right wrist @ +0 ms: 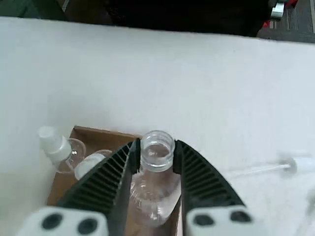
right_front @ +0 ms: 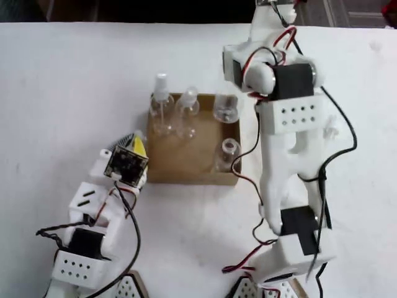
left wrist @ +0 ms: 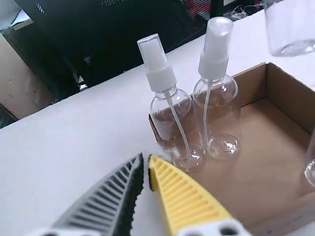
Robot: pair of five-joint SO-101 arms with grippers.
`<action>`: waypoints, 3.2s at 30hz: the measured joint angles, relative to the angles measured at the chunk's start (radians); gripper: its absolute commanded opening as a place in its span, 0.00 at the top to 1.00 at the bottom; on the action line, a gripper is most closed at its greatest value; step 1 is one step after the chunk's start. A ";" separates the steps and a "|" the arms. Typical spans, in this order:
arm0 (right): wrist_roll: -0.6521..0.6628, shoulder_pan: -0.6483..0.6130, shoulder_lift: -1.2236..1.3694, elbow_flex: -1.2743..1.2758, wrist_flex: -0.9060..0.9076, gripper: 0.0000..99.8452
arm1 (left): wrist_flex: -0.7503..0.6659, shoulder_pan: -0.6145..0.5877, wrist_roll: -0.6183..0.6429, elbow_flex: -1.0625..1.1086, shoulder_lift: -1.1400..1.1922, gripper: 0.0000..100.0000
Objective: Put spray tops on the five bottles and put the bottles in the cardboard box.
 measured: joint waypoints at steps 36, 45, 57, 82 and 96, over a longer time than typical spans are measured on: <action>0.109 -0.034 -0.361 1.490 -1.531 0.97 | 0.000 0.000 0.000 0.000 0.000 0.98; 0.209 -0.069 -0.310 1.490 -1.537 0.87 | 0.000 0.002 0.000 0.000 0.000 0.98; 0.209 -0.081 -0.390 1.488 -1.452 0.82 | 0.000 0.006 0.000 0.000 0.000 0.98; 0.190 0.278 -0.155 0.597 -0.175 0.82 | 0.000 0.006 0.000 0.009 0.000 0.98; 0.282 0.229 0.491 0.164 0.000 0.82 | 0.000 0.006 0.000 0.009 0.000 0.98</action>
